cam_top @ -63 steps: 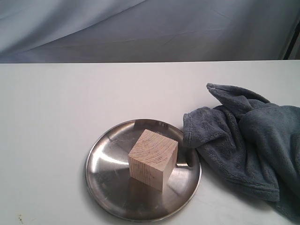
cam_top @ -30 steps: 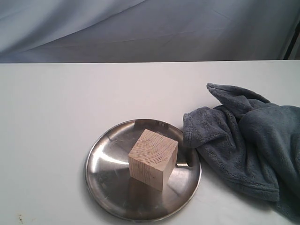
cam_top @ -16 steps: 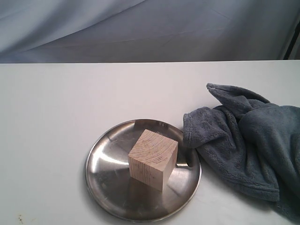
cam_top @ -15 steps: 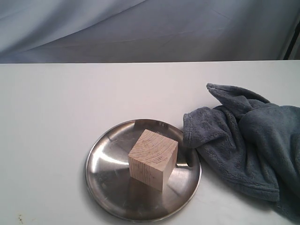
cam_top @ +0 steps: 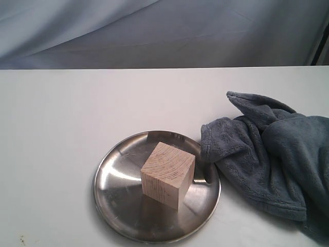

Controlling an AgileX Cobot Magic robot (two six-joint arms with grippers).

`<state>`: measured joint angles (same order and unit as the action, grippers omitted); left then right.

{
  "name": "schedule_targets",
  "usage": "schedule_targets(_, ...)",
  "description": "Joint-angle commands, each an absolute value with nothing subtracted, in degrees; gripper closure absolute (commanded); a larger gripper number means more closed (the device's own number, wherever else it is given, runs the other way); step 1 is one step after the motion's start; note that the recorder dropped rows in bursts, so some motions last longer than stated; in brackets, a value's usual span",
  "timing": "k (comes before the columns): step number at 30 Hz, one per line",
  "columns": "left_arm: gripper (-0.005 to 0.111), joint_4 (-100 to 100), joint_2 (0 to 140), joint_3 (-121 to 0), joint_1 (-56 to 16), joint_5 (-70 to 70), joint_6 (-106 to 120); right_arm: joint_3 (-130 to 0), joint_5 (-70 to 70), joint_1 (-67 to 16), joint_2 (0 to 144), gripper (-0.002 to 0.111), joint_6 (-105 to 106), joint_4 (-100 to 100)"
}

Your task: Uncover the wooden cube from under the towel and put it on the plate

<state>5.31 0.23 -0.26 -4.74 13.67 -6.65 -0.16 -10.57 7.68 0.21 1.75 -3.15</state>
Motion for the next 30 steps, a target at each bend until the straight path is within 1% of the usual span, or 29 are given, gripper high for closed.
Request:
schedule_targets(1,0.107,5.0,0.0,0.0,-4.6,13.3,-6.8,0.0,-11.0,8.0,0.0,0.108,0.3,-3.9)
schedule_targets(8,0.107,5.0,0.0,0.0,-4.6,13.3,-6.9,0.0,-11.8,8.0,0.0,0.108,0.0,-3.1)
schedule_targets(12,0.107,5.0,0.0,0.0,-4.6,13.3,-6.9,0.0,-19.3,8.0,0.0,0.108,0.0,-2.2)
schedule_targets(30,0.107,5.0,0.0,0.0,-4.6,13.3,-6.9,0.0,-19.0,8.0,0.0,0.108,0.0,-2.4)
